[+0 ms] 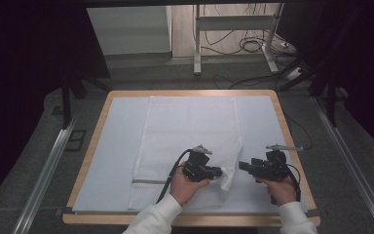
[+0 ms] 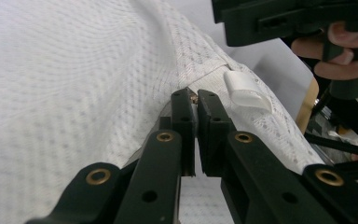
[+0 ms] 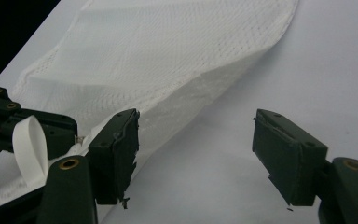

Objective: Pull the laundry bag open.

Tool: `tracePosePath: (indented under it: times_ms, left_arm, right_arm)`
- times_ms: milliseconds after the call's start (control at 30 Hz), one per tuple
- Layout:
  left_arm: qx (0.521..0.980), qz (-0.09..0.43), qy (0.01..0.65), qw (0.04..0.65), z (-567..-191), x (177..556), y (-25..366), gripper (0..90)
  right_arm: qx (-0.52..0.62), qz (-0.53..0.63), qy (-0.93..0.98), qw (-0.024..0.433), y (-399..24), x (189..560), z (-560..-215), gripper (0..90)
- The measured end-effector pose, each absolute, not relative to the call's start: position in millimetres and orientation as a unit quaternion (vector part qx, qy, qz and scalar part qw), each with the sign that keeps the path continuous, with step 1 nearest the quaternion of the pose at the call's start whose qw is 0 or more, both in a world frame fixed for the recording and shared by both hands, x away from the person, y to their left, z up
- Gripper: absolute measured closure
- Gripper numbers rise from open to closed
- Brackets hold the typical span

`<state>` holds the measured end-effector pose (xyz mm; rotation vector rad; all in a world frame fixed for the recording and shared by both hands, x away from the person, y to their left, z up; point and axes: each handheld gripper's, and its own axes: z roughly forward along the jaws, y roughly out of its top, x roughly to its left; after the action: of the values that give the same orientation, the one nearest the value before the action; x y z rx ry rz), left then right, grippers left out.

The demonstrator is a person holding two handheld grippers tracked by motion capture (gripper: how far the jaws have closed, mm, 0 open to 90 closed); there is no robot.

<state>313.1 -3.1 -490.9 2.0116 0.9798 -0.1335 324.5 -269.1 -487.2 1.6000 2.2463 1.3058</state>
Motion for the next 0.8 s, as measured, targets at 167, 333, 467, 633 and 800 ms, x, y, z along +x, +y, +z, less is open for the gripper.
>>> tracePosePath:
  times_ms: [167, 333, 467, 633, 800]
  left_arm:
    - [0.81, -0.052, 0.39, 0.436, -489.3, 311.5, -0.8, 86.5]
    - [0.811, -0.05, 0.387, 0.437, -489.0, 309.3, -0.6, 86.5]
    - [0.81, -0.049, 0.386, 0.438, -488.8, 308.4, 0.0, 86.5]
    - [0.812, -0.05, 0.384, 0.437, -489.5, 306.4, -0.4, 86.5]
    - [0.812, -0.053, 0.383, 0.438, -491.0, 305.3, -3.6, 86.5]
  right_arm:
    - [0.526, 0.43, 0.733, 0.038, -266.0, 324.5, -485.7, 29.8]
    - [0.539, 0.441, 0.718, 0.013, -260.0, 325.5, -485.4, 27.9]
    - [0.544, 0.434, 0.718, 0.002, -248.1, 328.4, -489.0, 26.9]
    - [0.553, 0.42, 0.72, -0.001, -234.7, 335.6, -497.6, 27.9]
    - [0.55, 0.414, 0.725, -0.021, -224.8, 338.9, -504.1, 31.3]
